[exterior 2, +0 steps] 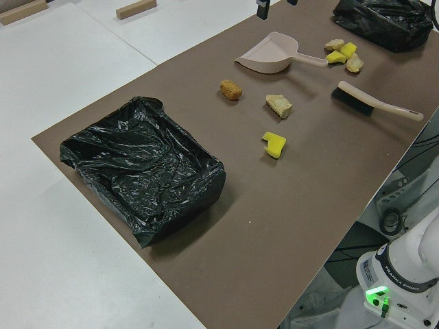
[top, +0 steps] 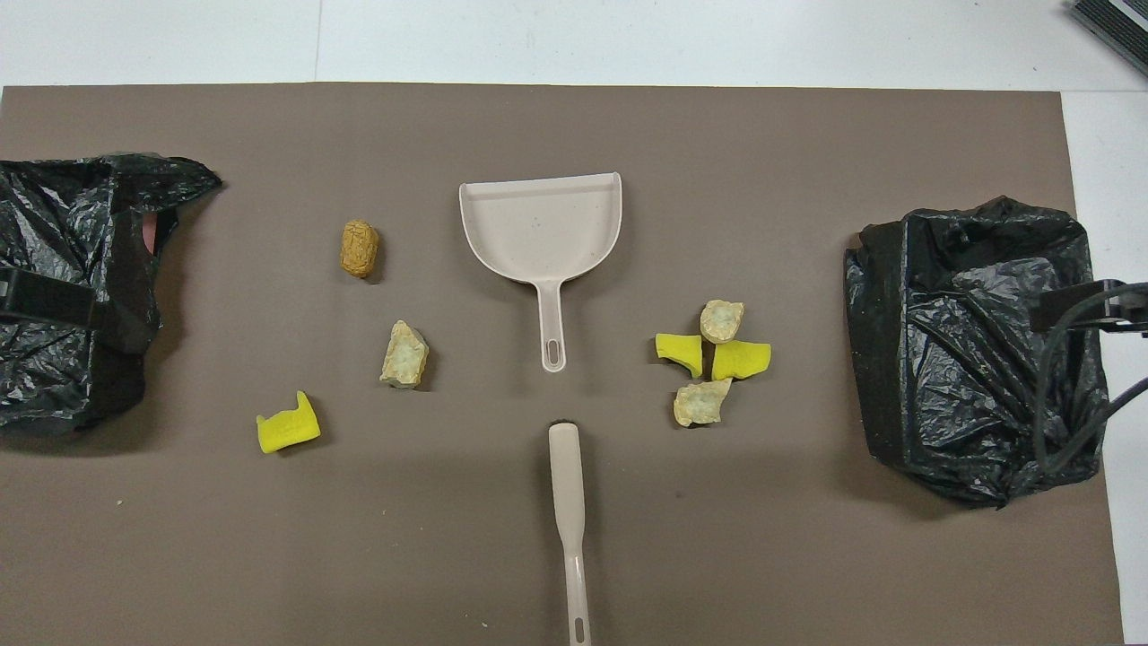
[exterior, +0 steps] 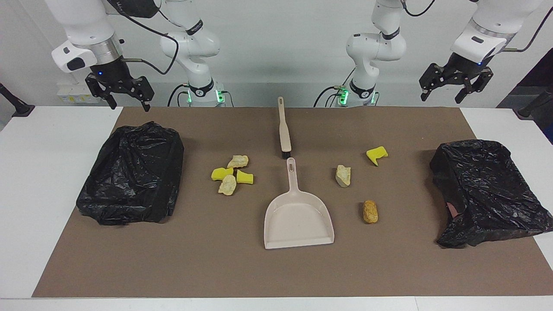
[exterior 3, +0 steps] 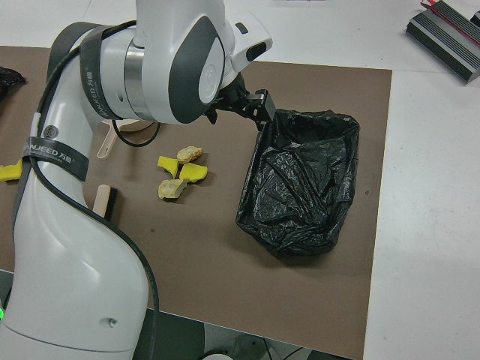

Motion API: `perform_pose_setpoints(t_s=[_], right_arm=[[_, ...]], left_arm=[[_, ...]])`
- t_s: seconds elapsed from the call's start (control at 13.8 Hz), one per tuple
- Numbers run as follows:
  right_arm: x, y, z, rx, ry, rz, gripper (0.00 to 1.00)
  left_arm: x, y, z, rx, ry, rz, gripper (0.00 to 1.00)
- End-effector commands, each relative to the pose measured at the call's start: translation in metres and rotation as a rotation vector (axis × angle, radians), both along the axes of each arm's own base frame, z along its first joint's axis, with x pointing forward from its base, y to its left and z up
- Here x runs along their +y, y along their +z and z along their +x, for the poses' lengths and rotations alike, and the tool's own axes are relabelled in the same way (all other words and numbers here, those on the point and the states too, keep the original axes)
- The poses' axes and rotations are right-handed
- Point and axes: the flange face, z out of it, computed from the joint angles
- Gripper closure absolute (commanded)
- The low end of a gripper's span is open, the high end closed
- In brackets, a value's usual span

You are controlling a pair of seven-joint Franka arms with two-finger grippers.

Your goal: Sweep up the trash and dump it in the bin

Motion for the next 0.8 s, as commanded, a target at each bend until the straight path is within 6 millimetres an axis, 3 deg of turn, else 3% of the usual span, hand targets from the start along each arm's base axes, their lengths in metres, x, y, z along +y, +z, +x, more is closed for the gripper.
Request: perform_pose_setpoints(t_s=[0.0,0.29,0.44,0.58,0.73], right_arm=[[-0.001,0.002,-0.001,0.002,0.024,0.023,0.0],[0.01,-0.002,-0.003,0.012,0.043,0.022,0.0],[0.02,-0.006,-0.004,0.026,0.064,0.012,0.0],[0.047,-0.009,-0.004,0.049,0.098,0.001,0.0],[0.073,-0.027,0.009,0.067,0.092,-0.002,0.0]], left_arm=[[-0.004,-0.001,-0.008,0.0,-0.004,-0.006,0.0],[-0.035,-0.014,-0.028,0.016,-0.041,-0.007,0.0],[-0.064,-0.029,-0.044,0.015,-0.043,0.001,0.0],[-0.096,-0.048,-0.065,0.007,-0.042,0.013,0.0],[-0.118,-0.069,-0.085,0.026,-0.056,0.021,0.0]])
